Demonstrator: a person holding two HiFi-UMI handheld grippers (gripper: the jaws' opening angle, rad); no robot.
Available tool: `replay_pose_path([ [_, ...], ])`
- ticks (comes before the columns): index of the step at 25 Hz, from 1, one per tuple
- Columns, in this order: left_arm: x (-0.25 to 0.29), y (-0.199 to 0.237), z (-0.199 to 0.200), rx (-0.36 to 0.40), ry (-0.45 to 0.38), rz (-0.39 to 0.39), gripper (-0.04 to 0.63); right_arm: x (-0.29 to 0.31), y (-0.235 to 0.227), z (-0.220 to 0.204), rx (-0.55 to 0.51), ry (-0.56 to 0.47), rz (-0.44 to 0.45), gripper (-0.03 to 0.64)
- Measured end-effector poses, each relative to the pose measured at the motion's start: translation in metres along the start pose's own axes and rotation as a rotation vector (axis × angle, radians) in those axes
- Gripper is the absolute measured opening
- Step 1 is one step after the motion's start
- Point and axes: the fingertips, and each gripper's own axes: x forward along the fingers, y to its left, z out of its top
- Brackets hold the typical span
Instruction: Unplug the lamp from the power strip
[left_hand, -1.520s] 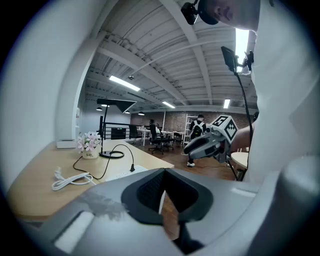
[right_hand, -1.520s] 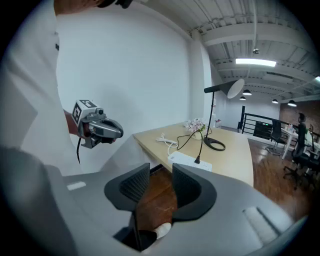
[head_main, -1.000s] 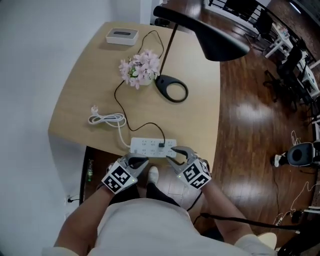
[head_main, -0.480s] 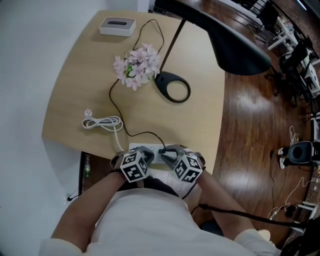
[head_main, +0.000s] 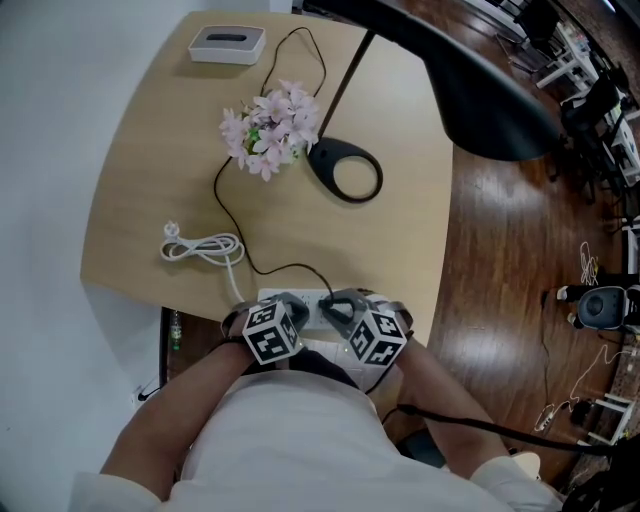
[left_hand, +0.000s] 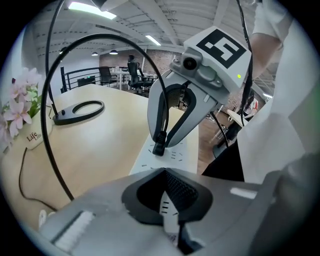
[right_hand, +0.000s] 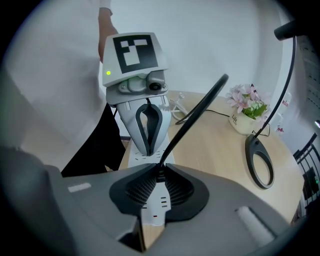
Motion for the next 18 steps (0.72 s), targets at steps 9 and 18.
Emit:
replay_pose_path([
  [9,0.001,-0.001,0.000,0.018,0.009,-0.001,-0.002,-0.019,-0.036,0.025,0.066,-0.079,-0.043,0.055],
  [18,0.001,-0.001,0.000,0.028,-0.006,0.010,-0.002,0.011,-0.057,-0.004,0.166,-0.048,-0.008,0.057],
])
